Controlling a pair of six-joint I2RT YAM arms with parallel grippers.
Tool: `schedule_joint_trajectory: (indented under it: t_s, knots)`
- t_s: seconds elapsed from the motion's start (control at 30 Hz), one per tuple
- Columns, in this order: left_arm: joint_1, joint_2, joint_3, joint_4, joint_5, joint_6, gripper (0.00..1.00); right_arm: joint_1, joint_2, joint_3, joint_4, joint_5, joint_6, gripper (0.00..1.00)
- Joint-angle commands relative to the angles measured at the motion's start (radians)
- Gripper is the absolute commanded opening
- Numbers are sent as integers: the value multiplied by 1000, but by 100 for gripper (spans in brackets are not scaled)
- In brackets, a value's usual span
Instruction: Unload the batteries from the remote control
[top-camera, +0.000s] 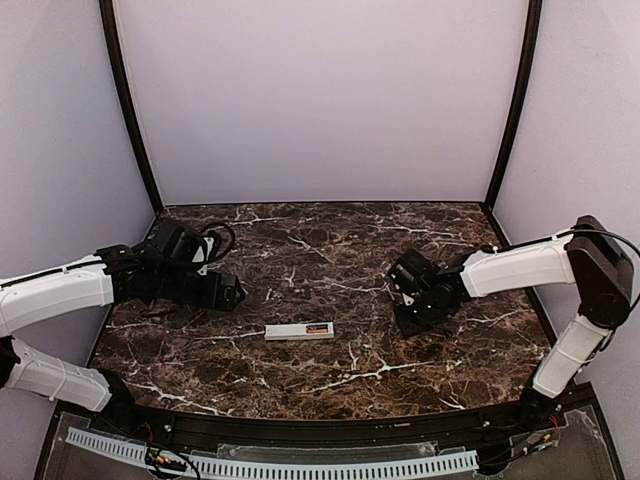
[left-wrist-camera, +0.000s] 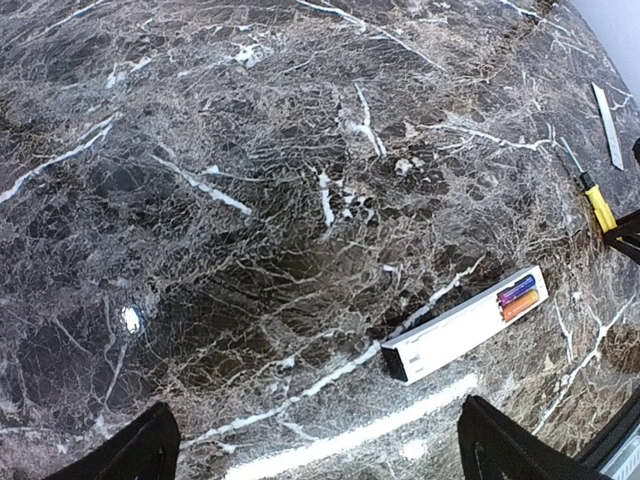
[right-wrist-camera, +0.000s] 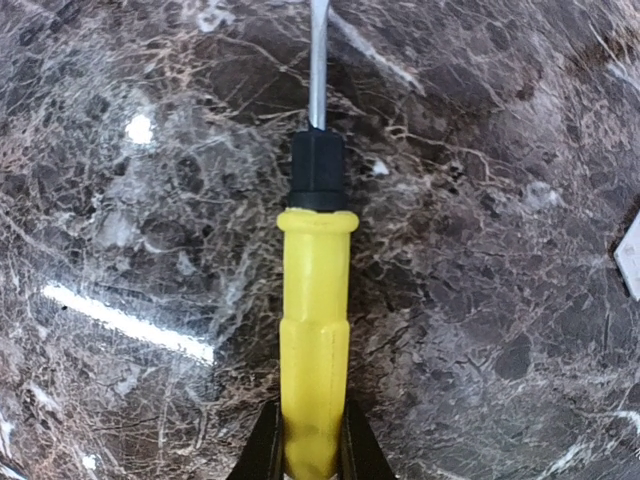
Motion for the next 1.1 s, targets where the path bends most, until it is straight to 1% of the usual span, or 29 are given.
schedule_joint_trajectory:
  t_s: [0.0,0.17,0.33,0.37,0.43,0.57,0.8,0.9,1.07]
  knots:
    - [5,-49,-12,24,7,49,98,-3,-13,18,-15,24,-36,1]
    - [5,-92,-7,64,69,81,95,9,-115,10,21,4,-132,0]
    - [6,-97,24,99,287,64,90,58,-212,4,67,16,-260,0]
    - [6,-98,31,108,345,48,90,71,-229,5,74,22,-280,0]
    - [5,-97,41,132,418,19,89,98,-255,6,89,47,-312,0]
    - [5,-80,70,164,541,-35,86,154,-309,-10,151,71,-374,0]
    - [5,-8,74,304,760,-150,82,268,-377,-43,264,118,-487,0]
    - [5,29,71,384,820,-194,78,320,-387,-57,301,130,-544,0]
    - [5,89,83,432,886,-244,72,385,-390,-81,366,135,-612,0]
